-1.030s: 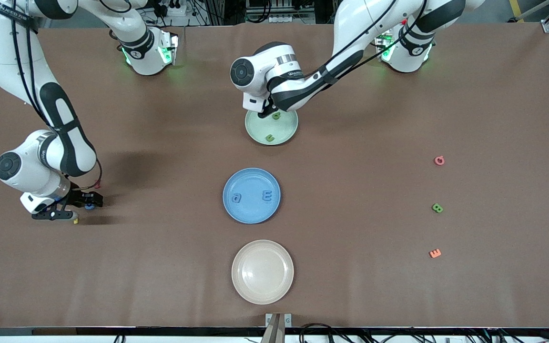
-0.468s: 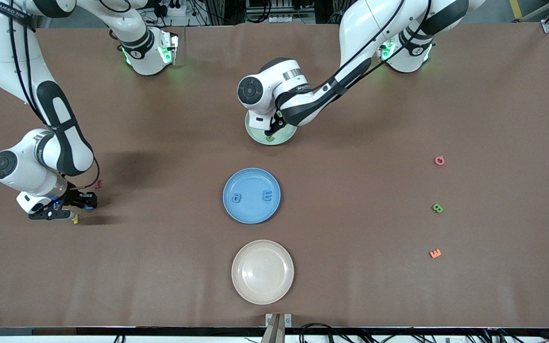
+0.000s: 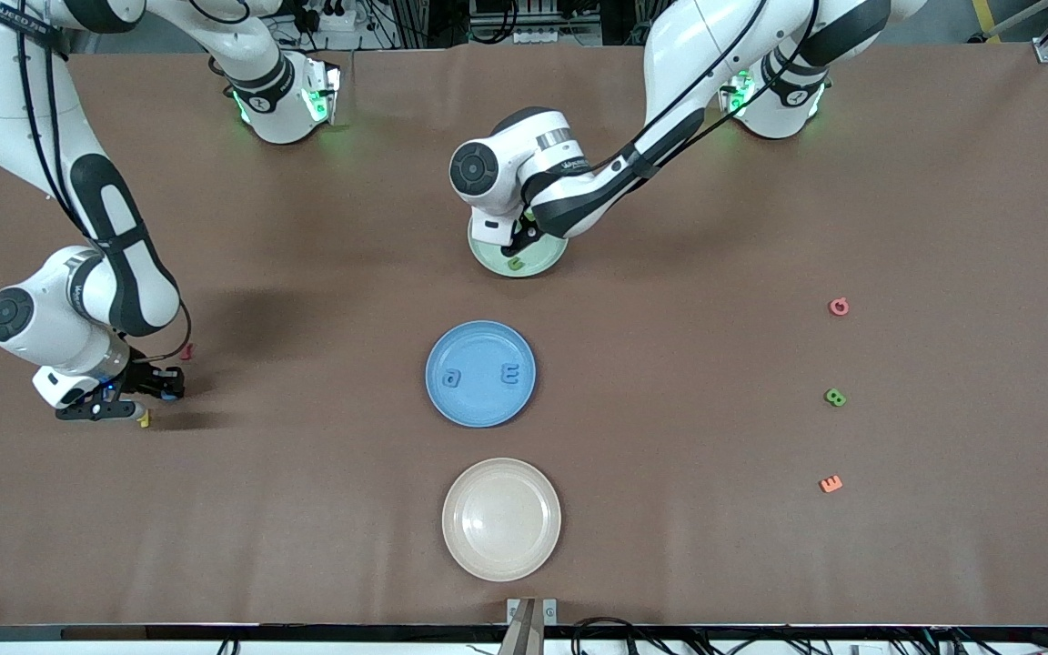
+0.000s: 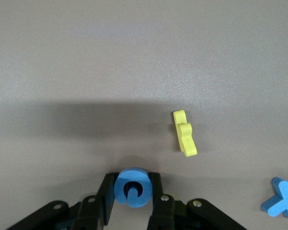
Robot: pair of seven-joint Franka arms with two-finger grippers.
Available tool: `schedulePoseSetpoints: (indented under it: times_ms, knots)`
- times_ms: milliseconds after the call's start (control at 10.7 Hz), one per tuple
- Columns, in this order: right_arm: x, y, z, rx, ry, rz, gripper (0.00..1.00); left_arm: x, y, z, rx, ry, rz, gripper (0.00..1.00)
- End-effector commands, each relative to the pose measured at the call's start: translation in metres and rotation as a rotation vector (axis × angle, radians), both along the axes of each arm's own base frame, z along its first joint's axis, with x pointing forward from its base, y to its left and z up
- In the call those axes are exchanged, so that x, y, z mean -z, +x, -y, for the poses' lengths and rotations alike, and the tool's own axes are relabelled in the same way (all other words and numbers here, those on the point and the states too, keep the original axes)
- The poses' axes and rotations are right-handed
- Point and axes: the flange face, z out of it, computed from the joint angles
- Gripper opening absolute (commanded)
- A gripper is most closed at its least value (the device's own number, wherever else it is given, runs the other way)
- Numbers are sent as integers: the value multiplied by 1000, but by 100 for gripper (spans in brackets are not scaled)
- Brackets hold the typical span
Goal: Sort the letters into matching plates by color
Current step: 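Put green N on green plate while the right gripper grasps blue c, then put blue c on blue plate while the left gripper reaches green B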
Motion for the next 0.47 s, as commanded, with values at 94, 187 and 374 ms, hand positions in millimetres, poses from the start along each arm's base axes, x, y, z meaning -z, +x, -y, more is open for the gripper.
schedulePoseSetpoints:
  times_ms: [94,187,374]
  knots:
    - [2,1,-14,-42,0,1,21,-1,36,-17,-48,6,29,100]
    - [-1,3,-17,-46,1,3,21,-2,70,-38,-102,13,52,100]
    - [-15,10,-31,-52,7,16,21,-13,146,-92,-193,1,96,100]
